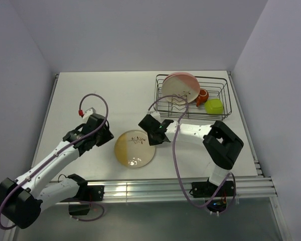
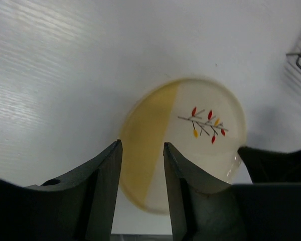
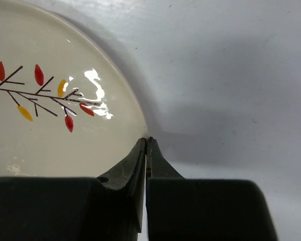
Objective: Load the mixed dishes into the dish rack
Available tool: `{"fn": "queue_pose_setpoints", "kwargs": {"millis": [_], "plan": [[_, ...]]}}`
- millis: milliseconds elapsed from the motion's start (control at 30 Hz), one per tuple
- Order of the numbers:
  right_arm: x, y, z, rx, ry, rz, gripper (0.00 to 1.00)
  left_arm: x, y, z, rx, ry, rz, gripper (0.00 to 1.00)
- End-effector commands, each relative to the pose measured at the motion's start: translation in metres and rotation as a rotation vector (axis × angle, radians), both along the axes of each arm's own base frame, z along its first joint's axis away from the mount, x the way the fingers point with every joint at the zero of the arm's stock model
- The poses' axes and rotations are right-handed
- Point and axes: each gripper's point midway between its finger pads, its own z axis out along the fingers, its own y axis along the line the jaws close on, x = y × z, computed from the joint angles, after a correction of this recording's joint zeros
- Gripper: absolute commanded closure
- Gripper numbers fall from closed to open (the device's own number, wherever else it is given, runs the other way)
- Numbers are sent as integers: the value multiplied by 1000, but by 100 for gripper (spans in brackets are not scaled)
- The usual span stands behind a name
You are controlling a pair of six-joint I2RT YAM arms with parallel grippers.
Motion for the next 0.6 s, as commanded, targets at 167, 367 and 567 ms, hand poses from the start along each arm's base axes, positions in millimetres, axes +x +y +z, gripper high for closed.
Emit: {"fn": "queue_pose_setpoints", "kwargs": {"millis": [167,367,567], "plan": [[20,6,50,77,-98,1,100,-19,-68,20,-93,-47,-229,57],[21,14,48,93,-72,15,100,-47,-109,16,-194,-35,-360,62],[18,23,48,133,-43,39,100,-58,-132,9,-168,-67,-454,60]]}}
